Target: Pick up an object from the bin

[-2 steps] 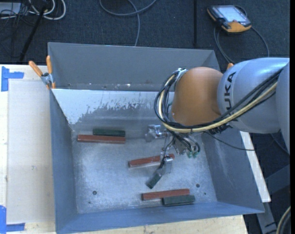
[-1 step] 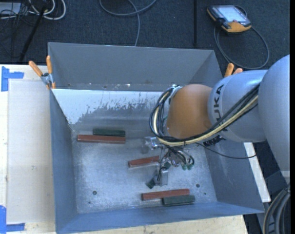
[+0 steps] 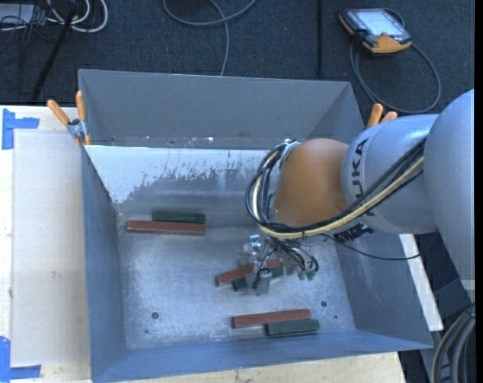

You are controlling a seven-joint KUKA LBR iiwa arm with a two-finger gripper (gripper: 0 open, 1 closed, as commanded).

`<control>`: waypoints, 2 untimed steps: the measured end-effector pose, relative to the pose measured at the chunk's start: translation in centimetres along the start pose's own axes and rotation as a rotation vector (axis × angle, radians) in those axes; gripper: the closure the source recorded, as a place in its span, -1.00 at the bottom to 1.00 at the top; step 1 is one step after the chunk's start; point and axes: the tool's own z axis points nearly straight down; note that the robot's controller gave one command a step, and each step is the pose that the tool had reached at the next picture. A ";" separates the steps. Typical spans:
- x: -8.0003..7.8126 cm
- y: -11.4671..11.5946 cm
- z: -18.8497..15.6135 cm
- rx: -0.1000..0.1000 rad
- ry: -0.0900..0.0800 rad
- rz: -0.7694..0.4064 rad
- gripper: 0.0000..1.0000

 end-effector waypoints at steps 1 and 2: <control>-0.1 0.0 0.0 0.000 0.000 0.006 1.00; 0.0 0.0 -0.3 0.000 -0.002 0.007 1.00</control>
Offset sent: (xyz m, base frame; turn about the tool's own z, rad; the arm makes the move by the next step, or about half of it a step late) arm 0.0000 0.0000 0.0265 0.0000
